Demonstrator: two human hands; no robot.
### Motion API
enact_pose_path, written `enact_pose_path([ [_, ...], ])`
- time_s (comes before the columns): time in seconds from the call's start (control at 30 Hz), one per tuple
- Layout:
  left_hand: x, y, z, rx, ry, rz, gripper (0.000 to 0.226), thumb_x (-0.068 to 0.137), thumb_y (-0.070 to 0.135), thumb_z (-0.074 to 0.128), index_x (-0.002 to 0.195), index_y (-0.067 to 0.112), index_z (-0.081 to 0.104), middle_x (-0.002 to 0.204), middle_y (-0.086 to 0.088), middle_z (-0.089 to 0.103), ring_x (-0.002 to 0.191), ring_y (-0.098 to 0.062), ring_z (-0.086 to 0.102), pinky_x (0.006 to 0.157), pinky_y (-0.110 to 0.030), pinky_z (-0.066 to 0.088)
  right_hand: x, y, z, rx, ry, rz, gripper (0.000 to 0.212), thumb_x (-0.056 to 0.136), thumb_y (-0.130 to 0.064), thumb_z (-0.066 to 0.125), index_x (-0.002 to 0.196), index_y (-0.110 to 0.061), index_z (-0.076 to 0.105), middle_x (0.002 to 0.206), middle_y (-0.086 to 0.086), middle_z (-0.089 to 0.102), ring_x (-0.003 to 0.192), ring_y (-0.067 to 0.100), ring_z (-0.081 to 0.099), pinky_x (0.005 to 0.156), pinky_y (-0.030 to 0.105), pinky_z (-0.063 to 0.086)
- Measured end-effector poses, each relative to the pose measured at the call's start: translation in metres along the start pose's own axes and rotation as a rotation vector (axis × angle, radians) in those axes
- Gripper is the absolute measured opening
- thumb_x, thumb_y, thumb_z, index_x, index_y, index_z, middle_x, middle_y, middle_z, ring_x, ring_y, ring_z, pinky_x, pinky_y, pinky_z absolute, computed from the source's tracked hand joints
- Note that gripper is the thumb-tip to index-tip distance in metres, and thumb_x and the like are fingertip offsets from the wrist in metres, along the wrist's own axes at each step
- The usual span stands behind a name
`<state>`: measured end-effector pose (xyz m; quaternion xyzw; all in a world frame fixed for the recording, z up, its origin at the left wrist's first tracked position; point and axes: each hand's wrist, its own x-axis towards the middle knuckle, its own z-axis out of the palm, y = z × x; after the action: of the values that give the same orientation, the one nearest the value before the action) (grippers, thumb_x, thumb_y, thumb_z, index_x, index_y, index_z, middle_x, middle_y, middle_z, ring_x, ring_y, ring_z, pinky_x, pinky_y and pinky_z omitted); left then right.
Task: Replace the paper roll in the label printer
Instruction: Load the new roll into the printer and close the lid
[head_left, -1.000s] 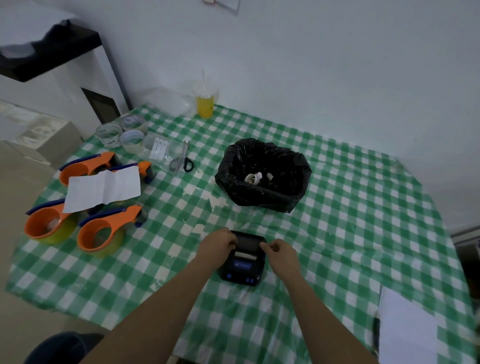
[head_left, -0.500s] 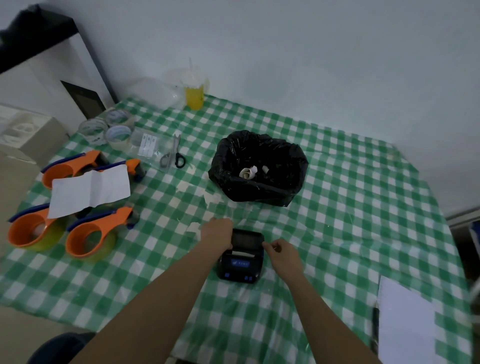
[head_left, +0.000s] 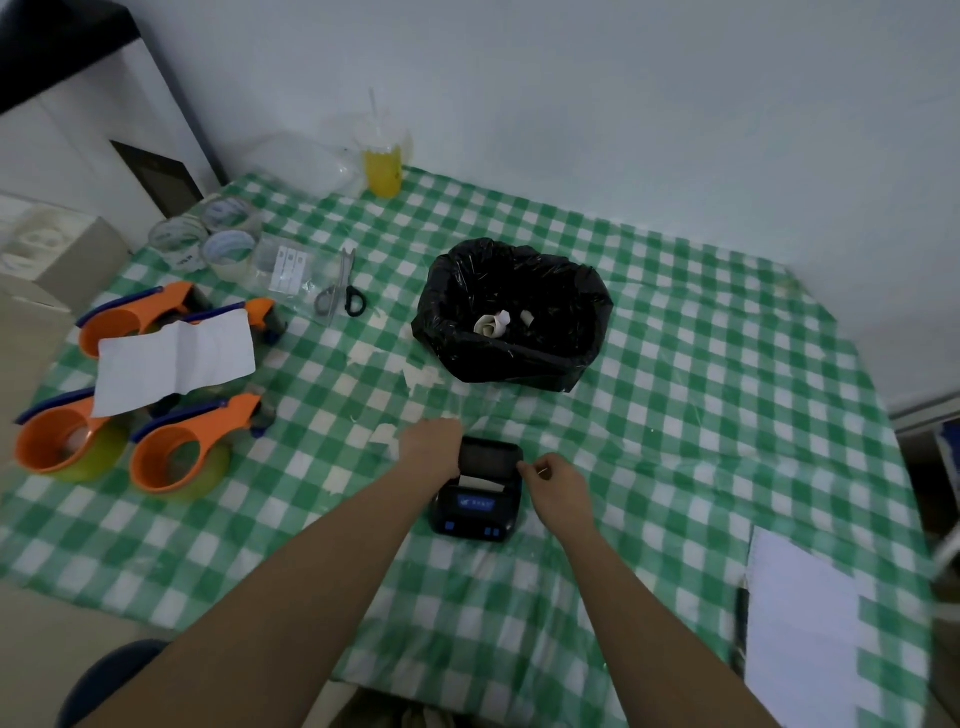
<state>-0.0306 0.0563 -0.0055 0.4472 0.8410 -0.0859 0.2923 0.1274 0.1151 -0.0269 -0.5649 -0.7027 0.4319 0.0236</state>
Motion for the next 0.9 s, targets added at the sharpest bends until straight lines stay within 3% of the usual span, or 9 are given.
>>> enact_pose_path([
  [0.17, -0.008, -0.010, 0.008, -0.163, 0.048, 0.049, 0.025, 0.080, 0.020, 0.067, 0.101, 0.009, 0.057, 0.113, -0.014, 0.058, 0.106, -0.031, 0.054, 0.086, -0.043, 0.049, 0.006, -0.005, 0.001, -0.027, -0.072, 0.025, 0.038, 0.082, -0.037, 0.067, 0.061, -0.020, 0.041, 0.059, -0.002, 0.046, 0.054, 0.010, 0.044, 0.048, 0.025, 0.031],
  [0.37, -0.011, -0.030, 0.022, -0.621, 0.210, 0.009, 0.016, 0.080, 0.019, 0.066, 0.078, 0.019, 0.051, 0.098, -0.010, 0.061, 0.093, -0.027, 0.058, 0.081, -0.039, 0.047, 0.027, -0.013, -0.007, -0.124, -0.236, 0.122, 0.043, 0.073, -0.038, 0.075, 0.060, -0.012, 0.043, 0.060, 0.007, 0.048, 0.055, 0.019, 0.046, 0.057, 0.028, 0.035],
  [0.47, -0.012, -0.035, 0.026, -0.721, 0.262, -0.027, 0.008, 0.083, 0.017, 0.062, 0.083, 0.015, 0.054, 0.091, -0.005, 0.057, 0.090, -0.026, 0.058, 0.080, -0.037, 0.046, 0.033, -0.022, -0.007, -0.283, -0.319, 0.122, 0.043, 0.076, -0.039, 0.072, 0.062, -0.010, 0.042, 0.064, 0.009, 0.050, 0.063, 0.025, 0.051, 0.060, 0.029, 0.039],
  [0.57, -0.012, -0.039, 0.031, -0.750, 0.286, -0.042, 0.010, 0.085, 0.017, 0.061, 0.091, 0.009, 0.058, 0.091, -0.004, 0.055, 0.090, -0.026, 0.058, 0.081, -0.036, 0.046, 0.032, -0.028, -0.005, -0.420, -0.346, 0.091, 0.043, 0.083, -0.039, 0.064, 0.062, -0.013, 0.036, 0.063, 0.004, 0.042, 0.059, 0.020, 0.046, 0.049, 0.029, 0.033],
  [0.67, -0.016, -0.038, 0.033, -0.749, 0.232, -0.062, 0.015, 0.087, 0.017, 0.057, 0.099, 0.008, 0.057, 0.098, -0.007, 0.056, 0.091, -0.026, 0.057, 0.081, -0.037, 0.045, 0.025, -0.032, -0.002, -0.448, -0.306, 0.042, 0.033, 0.085, -0.036, 0.063, 0.084, -0.009, 0.046, 0.077, 0.007, 0.050, 0.068, 0.023, 0.048, 0.057, 0.030, 0.036],
  [0.73, -0.019, -0.036, 0.036, -0.749, 0.190, -0.068, 0.016, 0.089, 0.014, 0.053, 0.103, 0.008, 0.056, 0.103, -0.011, 0.058, 0.091, -0.027, 0.058, 0.080, -0.037, 0.046, 0.017, -0.030, -0.001, -0.417, -0.252, -0.025, 0.027, 0.087, -0.034, 0.061, 0.079, -0.014, 0.045, 0.077, 0.004, 0.049, 0.075, 0.025, 0.048, 0.057, 0.031, 0.035],
  [0.8, -0.025, -0.032, 0.039, -0.779, 0.149, -0.069, 0.019, 0.089, 0.009, 0.049, 0.107, 0.008, 0.054, 0.099, -0.010, 0.058, 0.084, -0.026, 0.056, 0.077, -0.038, 0.048, 0.007, -0.020, 0.001, -0.328, -0.190, -0.067, 0.033, 0.089, -0.033, 0.058, 0.067, -0.018, 0.038, 0.064, -0.001, 0.044, 0.066, 0.022, 0.047, 0.050, 0.029, 0.031],
  [0.9, -0.037, -0.030, 0.042, -0.899, 0.072, -0.026, 0.034, 0.085, -0.003, 0.045, 0.118, 0.004, 0.051, 0.105, -0.015, 0.060, 0.085, -0.023, 0.055, 0.074, -0.033, 0.046, -0.007, 0.002, 0.004, -0.017, -0.110, -0.039, 0.027, 0.091, -0.032, 0.055, 0.074, -0.013, 0.047, 0.066, 0.003, 0.052, 0.065, 0.024, 0.053, 0.062, 0.039, 0.047],
])
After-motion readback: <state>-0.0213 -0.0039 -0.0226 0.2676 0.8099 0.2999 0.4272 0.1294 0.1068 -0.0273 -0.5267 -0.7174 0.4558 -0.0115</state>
